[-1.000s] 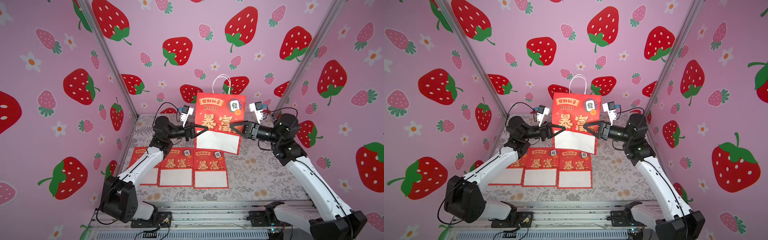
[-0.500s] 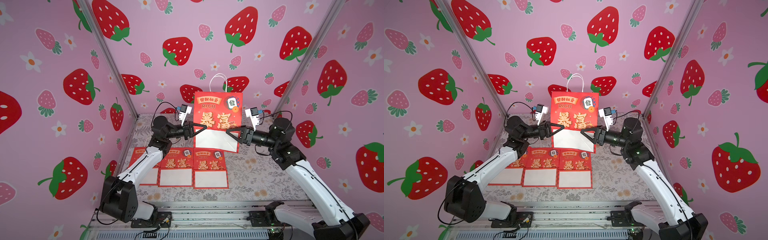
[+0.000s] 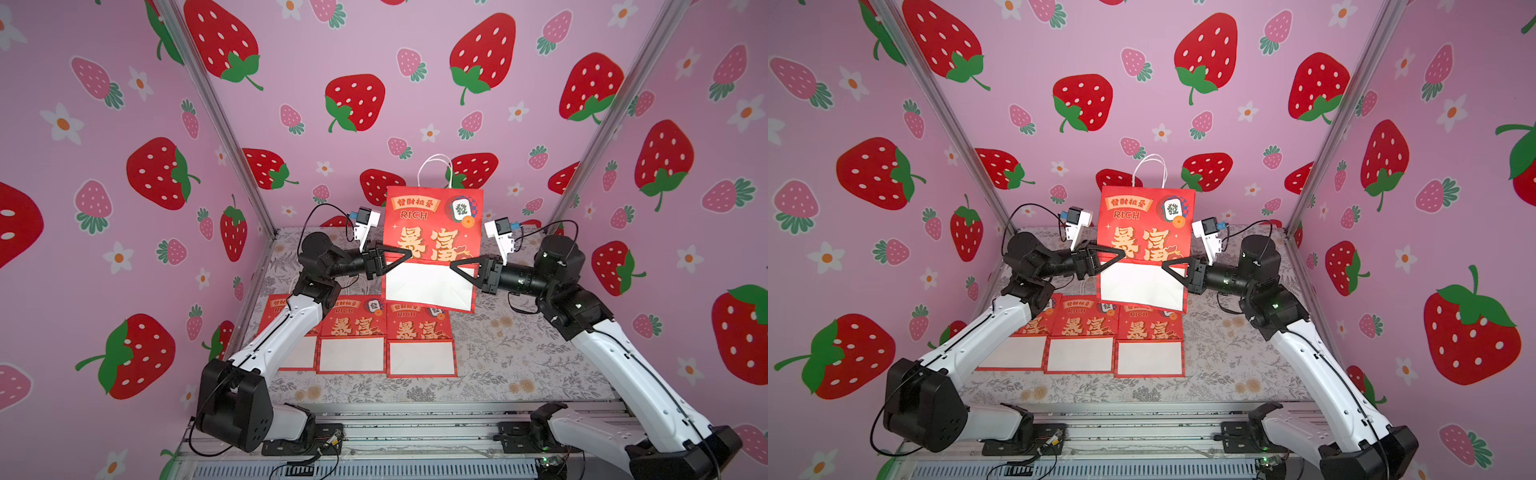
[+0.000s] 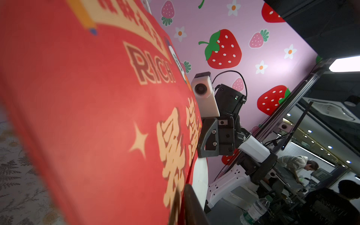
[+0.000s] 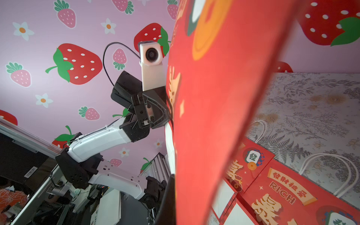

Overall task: Put away the paper bag
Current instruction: Press the paper bag.

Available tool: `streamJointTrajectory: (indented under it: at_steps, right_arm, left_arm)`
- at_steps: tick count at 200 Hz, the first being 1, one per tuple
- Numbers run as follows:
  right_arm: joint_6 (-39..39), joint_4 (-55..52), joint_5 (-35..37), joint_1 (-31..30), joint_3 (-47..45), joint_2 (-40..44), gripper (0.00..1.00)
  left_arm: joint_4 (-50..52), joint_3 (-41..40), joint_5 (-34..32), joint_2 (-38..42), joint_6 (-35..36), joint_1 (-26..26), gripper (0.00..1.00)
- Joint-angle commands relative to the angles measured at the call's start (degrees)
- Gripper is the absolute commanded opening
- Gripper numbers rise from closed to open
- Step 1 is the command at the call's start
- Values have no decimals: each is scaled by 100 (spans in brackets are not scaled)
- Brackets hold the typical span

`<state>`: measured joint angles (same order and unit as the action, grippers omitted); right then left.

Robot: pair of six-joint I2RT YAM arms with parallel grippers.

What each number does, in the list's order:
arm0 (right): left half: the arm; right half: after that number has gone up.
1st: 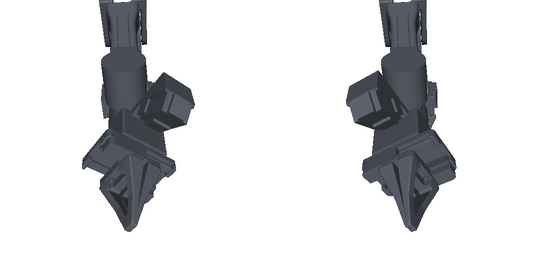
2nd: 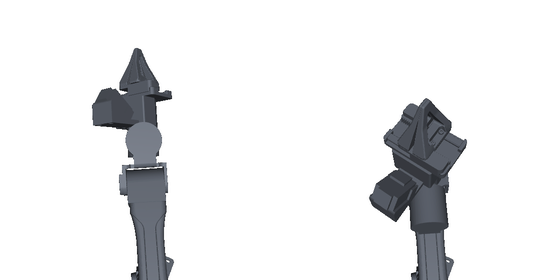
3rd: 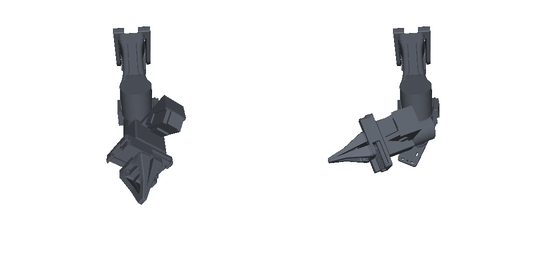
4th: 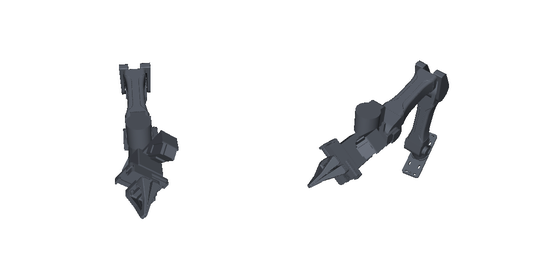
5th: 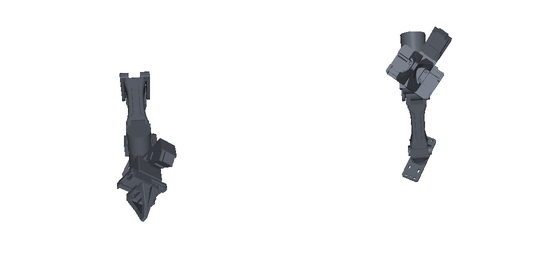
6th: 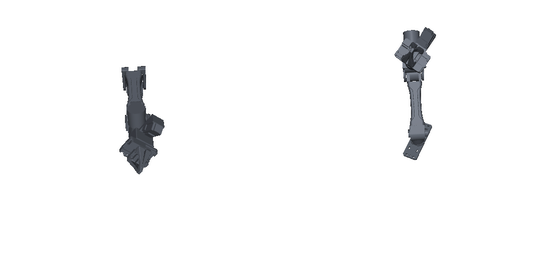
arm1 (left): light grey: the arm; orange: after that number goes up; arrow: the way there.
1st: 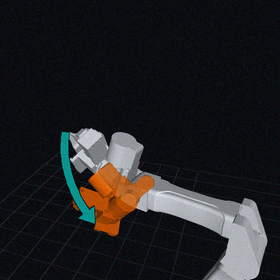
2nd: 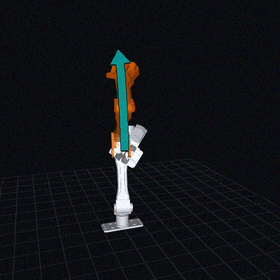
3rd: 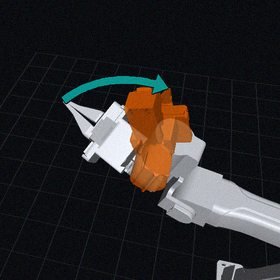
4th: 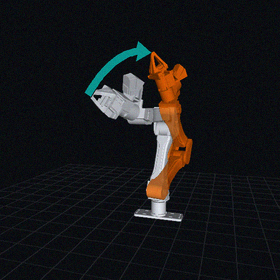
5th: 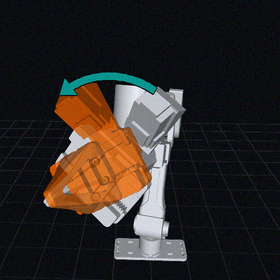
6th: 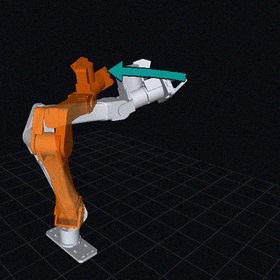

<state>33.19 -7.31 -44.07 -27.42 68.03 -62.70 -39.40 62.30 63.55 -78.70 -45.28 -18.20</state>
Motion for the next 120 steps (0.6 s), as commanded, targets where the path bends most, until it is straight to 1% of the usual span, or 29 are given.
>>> streamJointTrajectory:
  at_steps: [1,14,29,63,70,83,104,113,120]
  right_arm:
    - [-371,-472,-104,-138,179,-41,0]
    - [-451,-609,-171,-180,185,-64,0]
    - [-561,-797,-253,-226,239,-107,0]
    - [-911,-1400,-369,-375,460,-237,0]
    - [-949,-1471,-366,-395,475,-254,0]
    - [-972,-1527,-344,-415,481,-262,0]
    - [-947,-1511,-288,-430,461,-283,0]
    - [-922,-1472,-265,-431,458,-287,0]
    - [-897,-1442,-236,-431,465,-295,0]
  left_arm:
    - [-195,-24,-275,294,53,77,38]
    - [-169,-66,-370,373,84,113,45]
    - [-135,-111,-494,423,107,165,50]
    - [-279,-241,-773,486,-10,289,50]
    - [-290,-266,-812,494,-28,307,47]
    - [-295,-281,-835,498,-12,330,32]
    - [-256,-298,-883,489,7,352,15]
    - [-222,-307,-912,490,34,352,9]
    - [-183,-306,-946,489,65,356,7]
